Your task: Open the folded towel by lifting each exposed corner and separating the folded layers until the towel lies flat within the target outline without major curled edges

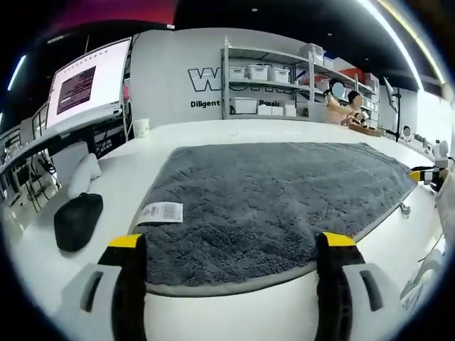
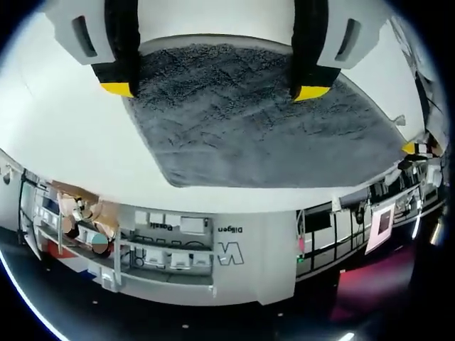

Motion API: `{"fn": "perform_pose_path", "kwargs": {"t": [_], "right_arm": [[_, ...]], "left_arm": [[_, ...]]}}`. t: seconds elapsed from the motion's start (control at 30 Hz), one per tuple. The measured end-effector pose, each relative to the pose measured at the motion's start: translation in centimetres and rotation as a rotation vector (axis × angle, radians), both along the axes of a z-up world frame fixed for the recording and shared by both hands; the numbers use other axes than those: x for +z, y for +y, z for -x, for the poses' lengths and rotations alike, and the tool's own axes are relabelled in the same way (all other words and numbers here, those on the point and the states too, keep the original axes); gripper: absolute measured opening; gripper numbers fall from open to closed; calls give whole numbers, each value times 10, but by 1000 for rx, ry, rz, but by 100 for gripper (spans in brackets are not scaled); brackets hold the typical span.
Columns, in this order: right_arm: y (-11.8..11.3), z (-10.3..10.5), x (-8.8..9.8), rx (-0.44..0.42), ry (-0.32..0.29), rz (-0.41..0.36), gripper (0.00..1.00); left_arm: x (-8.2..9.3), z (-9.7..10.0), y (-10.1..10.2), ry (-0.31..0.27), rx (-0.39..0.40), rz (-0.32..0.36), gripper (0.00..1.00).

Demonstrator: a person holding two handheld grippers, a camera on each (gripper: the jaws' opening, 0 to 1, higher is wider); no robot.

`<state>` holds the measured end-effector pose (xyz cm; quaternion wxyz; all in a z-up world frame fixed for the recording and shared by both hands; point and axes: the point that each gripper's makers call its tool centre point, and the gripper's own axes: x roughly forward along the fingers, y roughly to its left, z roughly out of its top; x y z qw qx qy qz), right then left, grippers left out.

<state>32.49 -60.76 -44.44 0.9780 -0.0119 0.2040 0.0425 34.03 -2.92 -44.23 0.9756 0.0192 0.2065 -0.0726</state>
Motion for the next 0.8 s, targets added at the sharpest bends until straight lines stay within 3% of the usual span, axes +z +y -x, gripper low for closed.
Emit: {"fn": "perform_pose_path", "kwargs": {"t": [0.8], "right_arm": [[5, 10, -1, 20, 15, 1, 87]], "left_arm": [[0, 11, 7, 9, -13, -2, 99]]}}
